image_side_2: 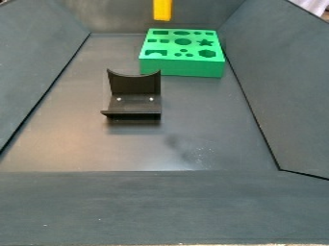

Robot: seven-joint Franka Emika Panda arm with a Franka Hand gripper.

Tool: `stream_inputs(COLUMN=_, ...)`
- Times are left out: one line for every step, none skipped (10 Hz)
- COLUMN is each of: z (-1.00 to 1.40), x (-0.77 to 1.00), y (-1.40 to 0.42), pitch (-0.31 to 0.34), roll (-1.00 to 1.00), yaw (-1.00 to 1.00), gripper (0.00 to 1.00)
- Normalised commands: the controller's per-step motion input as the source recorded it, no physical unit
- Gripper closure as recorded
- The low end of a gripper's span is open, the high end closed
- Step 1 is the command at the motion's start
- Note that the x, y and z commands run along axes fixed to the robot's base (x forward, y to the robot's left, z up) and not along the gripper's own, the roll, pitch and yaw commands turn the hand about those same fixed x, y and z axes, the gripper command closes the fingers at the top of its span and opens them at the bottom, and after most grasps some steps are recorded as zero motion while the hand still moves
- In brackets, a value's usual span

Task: Pick up the rectangle object. Move up. Move to above the board. Insert the rectangle object.
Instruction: Insert the rectangle object.

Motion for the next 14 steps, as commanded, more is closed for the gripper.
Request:
stream_inputs(z=-0.22, x=0.11, y=-0.09, pitch=0.0, roll=0.12, yaw=0.29, gripper=1.0)
stream_inputs(z=-0.14, x=0.12, y=-0.15, pitch=0.0, roll=0.13, yaw=0.34, gripper=1.0)
stream_inputs(z=-0.11, x=0.07, y=-0.18, pitch=0.0, roll=0.16, yaw=0.34, gripper=1.0)
stream_inputs(z=-0.13, x=0.0, y=-0.12, pitch=0.0, roll=0.16, yaw=0.35, gripper=1.0)
stream_inputs(z=-0.15, x=0.0, y=-0.07, pitch=0.0, roll=0.13, yaw=0.33, gripper=1.0)
stream_inputs(z=-0.17, x=0.07, y=-0.08, pitch=0.0, roll=0.1, yaw=0.21, gripper=1.0)
stream_inputs(z=-0.12, x=0.09, y=-0.13, pitch=0.0, roll=0.07, yaw=0.03, gripper=1.0)
stream_inputs(z=-0.05, x=0.09, y=-0.21, pitch=0.0, roll=0.05, yaw=0.0, gripper=1.0)
stream_inputs(z=-0.08, x=0.19, y=-0.23, pitch=0.0, roll=0.06, yaw=-0.02, gripper=1.0)
stream_inputs(z=-0.13, x=0.27, y=-0.17, pitch=0.0, roll=0.08, yaw=0.0, gripper=1.0)
stream_inputs(z=-0.16, x=0.26, y=-0.07, pitch=0.0, roll=0.11, yaw=0.0, gripper=1.0)
stream_inputs(z=-0.18, x=0.23, y=0.0, pitch=0.001, roll=0.12, yaw=0.0, gripper=1.0)
stream_inputs(z=-0.16, x=0.13, y=0.0, pitch=0.0, roll=0.12, yaw=0.04, gripper=1.0)
stream_inputs(z=-0.1, x=0.0, y=0.06, pitch=0.0, roll=0.08, yaw=0.08, gripper=1.0)
